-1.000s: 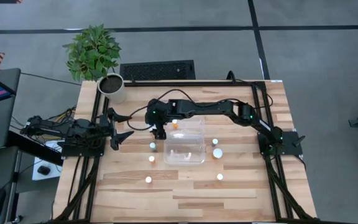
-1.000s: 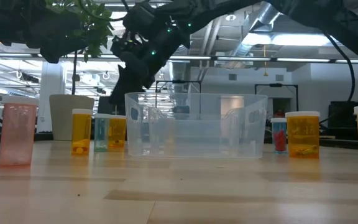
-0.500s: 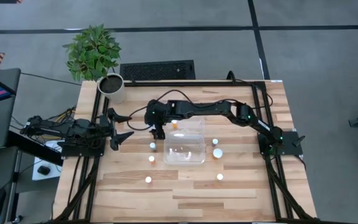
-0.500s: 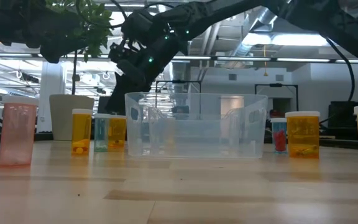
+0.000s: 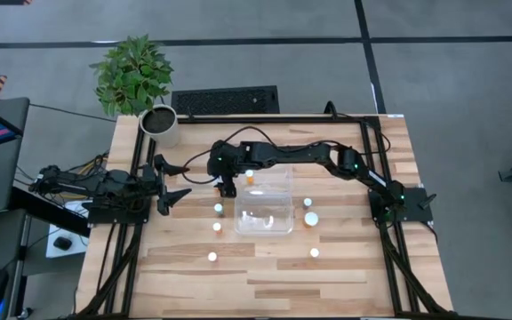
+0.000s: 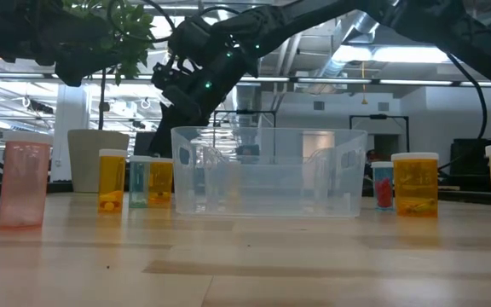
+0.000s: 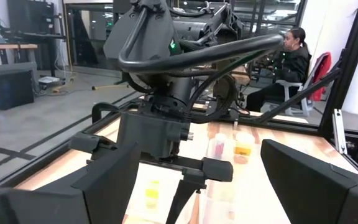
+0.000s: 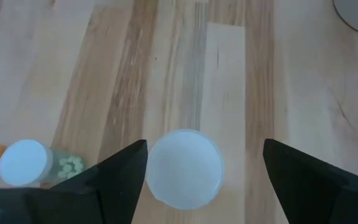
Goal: Pick and place medicine bottles into bin by pill shape (circle, oval)
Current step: Put the orange capsule bottle into the bottom transparent bin
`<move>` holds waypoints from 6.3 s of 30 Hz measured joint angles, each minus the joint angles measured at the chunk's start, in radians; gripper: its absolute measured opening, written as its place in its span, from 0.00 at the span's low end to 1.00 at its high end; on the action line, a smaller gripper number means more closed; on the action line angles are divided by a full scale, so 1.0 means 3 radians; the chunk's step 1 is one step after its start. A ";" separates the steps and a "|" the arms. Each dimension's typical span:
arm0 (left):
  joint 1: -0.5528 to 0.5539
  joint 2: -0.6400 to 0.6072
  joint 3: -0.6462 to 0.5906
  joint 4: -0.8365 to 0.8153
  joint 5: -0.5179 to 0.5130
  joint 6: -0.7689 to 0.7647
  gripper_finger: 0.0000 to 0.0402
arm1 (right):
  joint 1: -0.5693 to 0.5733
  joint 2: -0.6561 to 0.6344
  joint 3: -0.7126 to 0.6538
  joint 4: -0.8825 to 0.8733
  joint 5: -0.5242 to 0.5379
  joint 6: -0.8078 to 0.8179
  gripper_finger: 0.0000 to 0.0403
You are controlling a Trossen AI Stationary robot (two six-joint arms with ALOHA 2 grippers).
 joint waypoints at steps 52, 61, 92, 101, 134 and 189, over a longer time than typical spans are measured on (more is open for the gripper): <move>0.0000 0.0000 -0.0001 0.0001 -0.0001 -0.0064 0.82 | 0.0073 0.0151 -0.0005 -0.0114 -0.0001 -0.0034 0.80; 0.0000 0.0000 -0.0001 0.0001 0.0000 -0.0087 0.82 | 0.0075 0.0115 0.0159 -0.0155 0.0000 -0.0064 0.74; 0.0000 0.0000 -0.0001 -0.0003 0.0085 -0.0102 0.82 | 0.0072 0.0160 0.0149 -0.0235 0.0017 -0.0064 0.53; 0.0001 0.0000 -0.0001 -0.0003 0.0089 -0.0126 0.82 | 0.0069 0.0156 0.0149 -0.0242 0.0018 -0.0072 0.50; 0.0001 0.0000 -0.0001 0.0008 0.0186 -0.0201 0.82 | 0.0972 -0.2610 -0.1098 -0.1807 0.0449 0.0977 0.53; 0.0000 0.0001 -0.0001 -0.0088 0.0157 -0.0352 0.82 | 0.0762 -0.1583 -0.2660 0.1123 0.0637 0.0843 0.55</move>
